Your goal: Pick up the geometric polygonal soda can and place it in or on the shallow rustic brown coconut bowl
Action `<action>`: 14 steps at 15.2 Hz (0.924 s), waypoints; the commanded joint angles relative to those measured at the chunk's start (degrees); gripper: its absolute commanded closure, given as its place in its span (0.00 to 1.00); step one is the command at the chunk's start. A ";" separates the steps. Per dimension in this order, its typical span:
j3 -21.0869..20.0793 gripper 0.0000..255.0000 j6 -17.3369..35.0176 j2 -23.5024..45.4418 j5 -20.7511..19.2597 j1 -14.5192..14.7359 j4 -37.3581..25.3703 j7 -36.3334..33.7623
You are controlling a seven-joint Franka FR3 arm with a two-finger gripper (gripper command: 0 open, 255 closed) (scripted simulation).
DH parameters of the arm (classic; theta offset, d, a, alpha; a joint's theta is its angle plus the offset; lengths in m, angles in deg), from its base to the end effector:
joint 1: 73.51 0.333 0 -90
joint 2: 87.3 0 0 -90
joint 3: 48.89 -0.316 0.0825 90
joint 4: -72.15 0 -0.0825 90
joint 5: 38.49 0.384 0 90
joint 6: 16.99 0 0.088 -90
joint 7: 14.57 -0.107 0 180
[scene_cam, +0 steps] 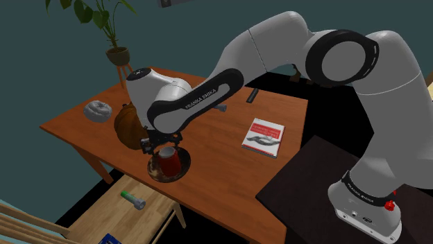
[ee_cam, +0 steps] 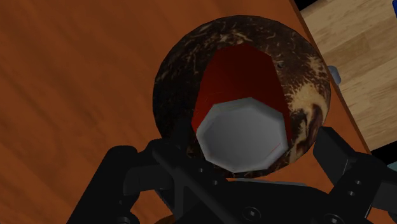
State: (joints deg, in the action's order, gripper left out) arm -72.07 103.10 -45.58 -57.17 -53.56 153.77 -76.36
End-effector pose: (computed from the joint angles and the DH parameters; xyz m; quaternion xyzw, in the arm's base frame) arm 0.5753 0.4388 0.2895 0.9918 -0.1273 0.0085 0.0026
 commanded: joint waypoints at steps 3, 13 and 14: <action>-0.28 0.00 -1.31 -0.94 0.37 -0.12 -0.41 0.21; -0.98 0.00 -5.22 -3.21 1.35 -0.29 -2.18 0.81; -0.98 0.00 -5.22 -3.21 1.35 -0.29 -2.18 0.81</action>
